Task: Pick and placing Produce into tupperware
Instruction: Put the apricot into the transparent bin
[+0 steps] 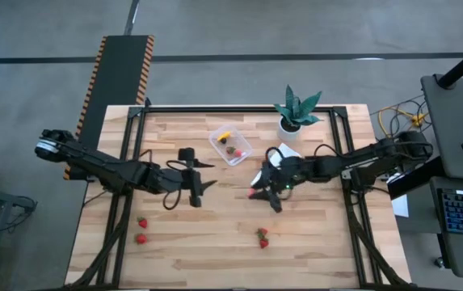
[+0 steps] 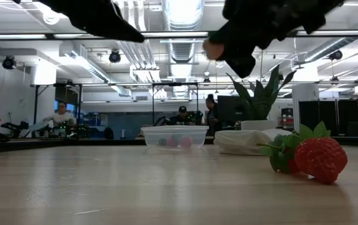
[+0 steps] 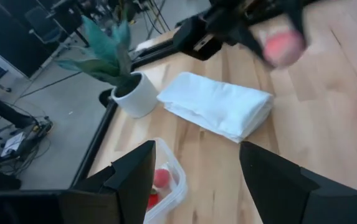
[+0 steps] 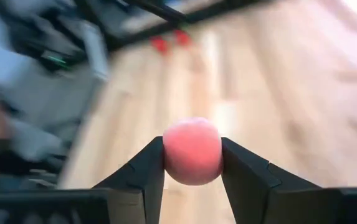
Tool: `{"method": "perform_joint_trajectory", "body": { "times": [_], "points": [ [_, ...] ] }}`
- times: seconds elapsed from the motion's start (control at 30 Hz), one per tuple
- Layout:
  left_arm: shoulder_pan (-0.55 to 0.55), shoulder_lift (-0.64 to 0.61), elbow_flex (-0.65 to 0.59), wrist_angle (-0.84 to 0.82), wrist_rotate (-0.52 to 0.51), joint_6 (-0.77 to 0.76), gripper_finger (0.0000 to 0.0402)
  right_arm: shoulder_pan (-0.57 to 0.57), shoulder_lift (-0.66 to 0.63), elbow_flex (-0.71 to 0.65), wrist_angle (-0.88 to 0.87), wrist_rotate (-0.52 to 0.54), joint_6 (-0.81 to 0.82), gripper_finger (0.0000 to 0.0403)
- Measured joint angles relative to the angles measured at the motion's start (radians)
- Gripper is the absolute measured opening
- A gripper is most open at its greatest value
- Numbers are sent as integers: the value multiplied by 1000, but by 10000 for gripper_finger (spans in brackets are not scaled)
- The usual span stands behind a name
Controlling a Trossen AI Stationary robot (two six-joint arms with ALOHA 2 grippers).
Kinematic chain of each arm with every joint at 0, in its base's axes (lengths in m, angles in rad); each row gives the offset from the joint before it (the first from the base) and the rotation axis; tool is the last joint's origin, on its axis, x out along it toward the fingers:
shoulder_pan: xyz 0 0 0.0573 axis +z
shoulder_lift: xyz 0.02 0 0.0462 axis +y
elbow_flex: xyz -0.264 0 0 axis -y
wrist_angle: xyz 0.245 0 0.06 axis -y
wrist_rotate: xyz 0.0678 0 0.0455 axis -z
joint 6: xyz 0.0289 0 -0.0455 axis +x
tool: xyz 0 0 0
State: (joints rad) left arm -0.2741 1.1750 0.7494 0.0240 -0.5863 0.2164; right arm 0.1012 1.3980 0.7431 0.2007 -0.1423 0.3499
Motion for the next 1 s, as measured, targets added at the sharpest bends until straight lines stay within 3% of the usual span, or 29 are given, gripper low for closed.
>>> {"method": "perform_joint_trajectory", "body": {
  "times": [0.17, 0.43, 0.7, 1.0],
  "points": [
    [0, -119, -79, 55, -16, 1, 219, -46, 54, 218, -436, 139, -68, 132],
    [0, -250, -182, 107, -22, 0, 219, -170, 254, 541, -805, 153, -195, 132],
    [-2, -288, -196, 101, -22, -2, 219, -270, 468, 799, -955, 144, -353, 132],
    [-2, -281, -196, 96, -21, 0, 219, -355, 627, 953, -952, 144, -429, 132]
  ]
}}
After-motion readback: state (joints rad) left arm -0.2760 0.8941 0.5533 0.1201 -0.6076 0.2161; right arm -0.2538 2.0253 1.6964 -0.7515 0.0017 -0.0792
